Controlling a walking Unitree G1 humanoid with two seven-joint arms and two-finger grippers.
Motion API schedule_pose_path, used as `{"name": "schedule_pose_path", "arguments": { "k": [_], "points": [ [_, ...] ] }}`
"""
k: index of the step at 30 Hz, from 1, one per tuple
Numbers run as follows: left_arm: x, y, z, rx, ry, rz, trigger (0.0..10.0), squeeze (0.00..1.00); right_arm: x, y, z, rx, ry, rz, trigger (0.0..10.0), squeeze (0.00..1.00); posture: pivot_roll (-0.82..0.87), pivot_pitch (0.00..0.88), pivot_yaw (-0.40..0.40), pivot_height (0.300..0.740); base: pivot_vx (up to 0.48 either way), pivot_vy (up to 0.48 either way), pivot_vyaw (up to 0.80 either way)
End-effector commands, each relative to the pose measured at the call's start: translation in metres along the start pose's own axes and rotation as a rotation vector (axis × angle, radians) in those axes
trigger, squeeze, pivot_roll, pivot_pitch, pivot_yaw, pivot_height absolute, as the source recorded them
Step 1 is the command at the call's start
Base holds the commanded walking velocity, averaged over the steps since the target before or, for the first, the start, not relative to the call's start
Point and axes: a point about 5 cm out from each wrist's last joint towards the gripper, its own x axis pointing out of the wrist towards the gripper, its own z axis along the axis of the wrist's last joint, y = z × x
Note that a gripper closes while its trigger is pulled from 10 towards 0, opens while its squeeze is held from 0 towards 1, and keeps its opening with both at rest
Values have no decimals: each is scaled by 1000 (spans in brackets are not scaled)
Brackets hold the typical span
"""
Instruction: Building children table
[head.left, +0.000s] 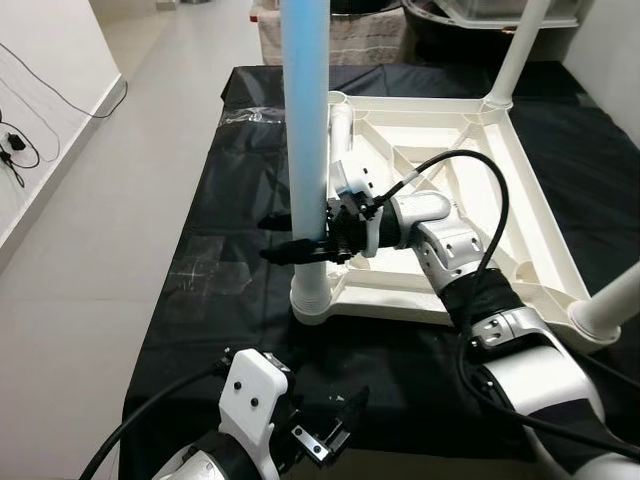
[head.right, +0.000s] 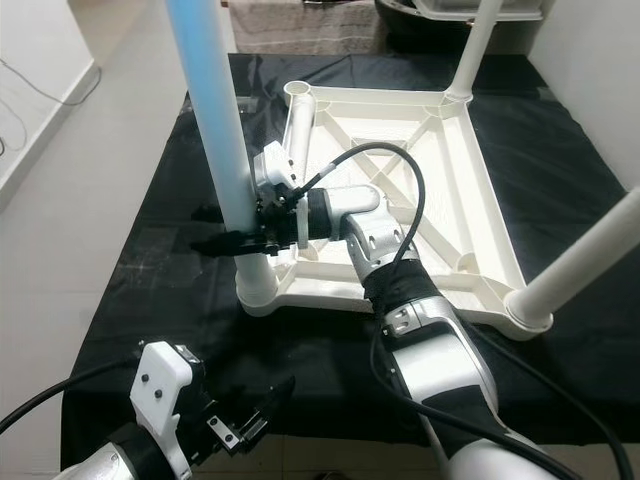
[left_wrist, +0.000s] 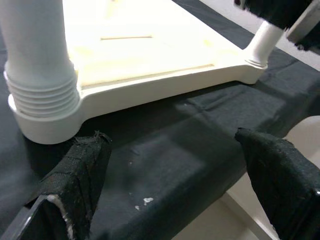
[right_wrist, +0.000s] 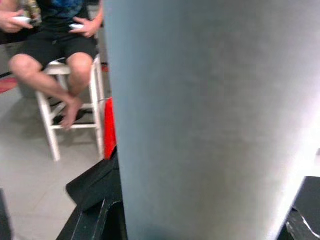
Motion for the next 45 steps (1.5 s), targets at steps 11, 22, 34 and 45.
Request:
{"name": "schedule_pose_path", "arguments": {
  "k": [11,22,34,45],
  "points": [
    [2,4,-7,-1,30,8,10000,0,-26,16,-49,151,92,-273,10000,0,146,226,-17,740,0,0,0],
    [7,14,-6,22,13,26,10000,0,-42,14,-61,264,108,-886,10000,0,125,208,-8,740,0,0,0],
    [19,34,-3,67,-23,71,10000,0,-50,43,-57,289,158,-1778,10000,0,118,158,0,740,0,0,0],
    [20,34,-6,75,-25,62,10000,0,-22,60,-51,383,287,-2227,10000,0,127,133,-1,740,0,0,0]
  ]
}}
